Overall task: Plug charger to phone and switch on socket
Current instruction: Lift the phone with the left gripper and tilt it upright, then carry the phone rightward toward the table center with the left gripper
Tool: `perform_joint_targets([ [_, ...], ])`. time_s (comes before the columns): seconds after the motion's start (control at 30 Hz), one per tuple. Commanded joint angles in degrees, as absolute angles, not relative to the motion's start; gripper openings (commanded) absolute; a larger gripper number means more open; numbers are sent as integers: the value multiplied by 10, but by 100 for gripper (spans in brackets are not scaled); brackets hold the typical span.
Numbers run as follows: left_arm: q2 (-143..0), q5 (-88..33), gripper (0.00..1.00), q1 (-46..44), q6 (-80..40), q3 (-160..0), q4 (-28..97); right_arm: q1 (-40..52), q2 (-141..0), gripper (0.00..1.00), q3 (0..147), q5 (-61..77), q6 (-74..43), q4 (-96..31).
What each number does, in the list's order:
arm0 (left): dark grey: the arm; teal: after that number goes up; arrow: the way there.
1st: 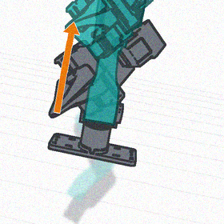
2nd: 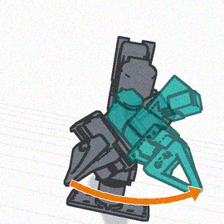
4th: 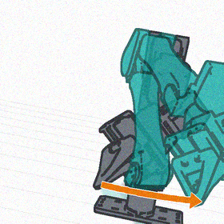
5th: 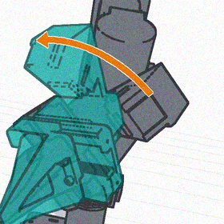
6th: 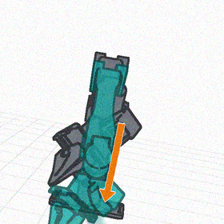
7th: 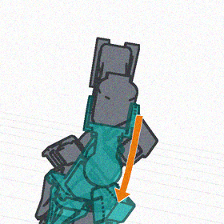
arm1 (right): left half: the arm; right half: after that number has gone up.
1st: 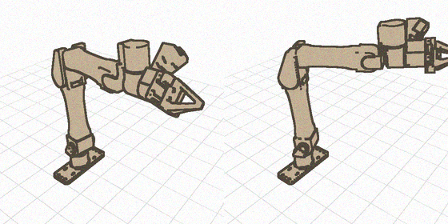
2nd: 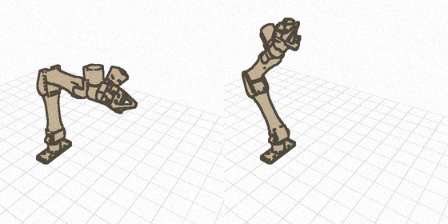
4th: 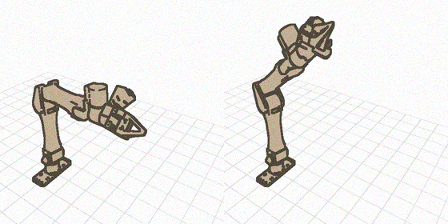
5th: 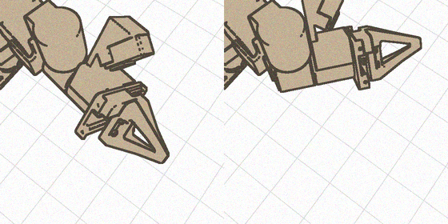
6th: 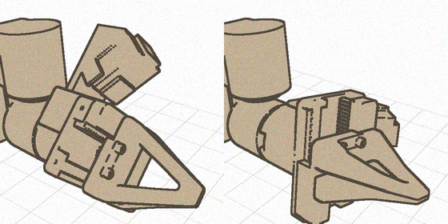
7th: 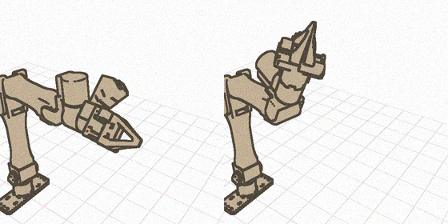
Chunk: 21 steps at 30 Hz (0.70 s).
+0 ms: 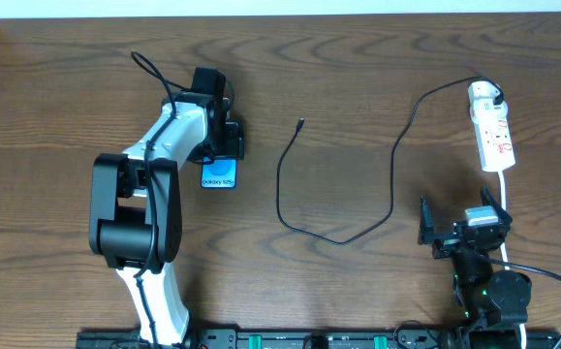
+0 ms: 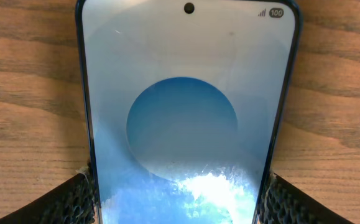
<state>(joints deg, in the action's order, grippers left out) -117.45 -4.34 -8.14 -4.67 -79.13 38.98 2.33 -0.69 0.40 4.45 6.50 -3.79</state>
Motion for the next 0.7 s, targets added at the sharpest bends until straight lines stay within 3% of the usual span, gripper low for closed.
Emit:
perform_joint_targets([
  [0.0,-1183,-68,76,-83,-52,-796,413,23,-4,99,3,44,60,-40],
  [0.4,-1064,-75,76,-83,-53,-796,436,23,-4,99,3,44,60,-40],
  [0.67,-1036,-162,76,-83,-53,-796,454,23,-4,99,3,44,60,-40],
])
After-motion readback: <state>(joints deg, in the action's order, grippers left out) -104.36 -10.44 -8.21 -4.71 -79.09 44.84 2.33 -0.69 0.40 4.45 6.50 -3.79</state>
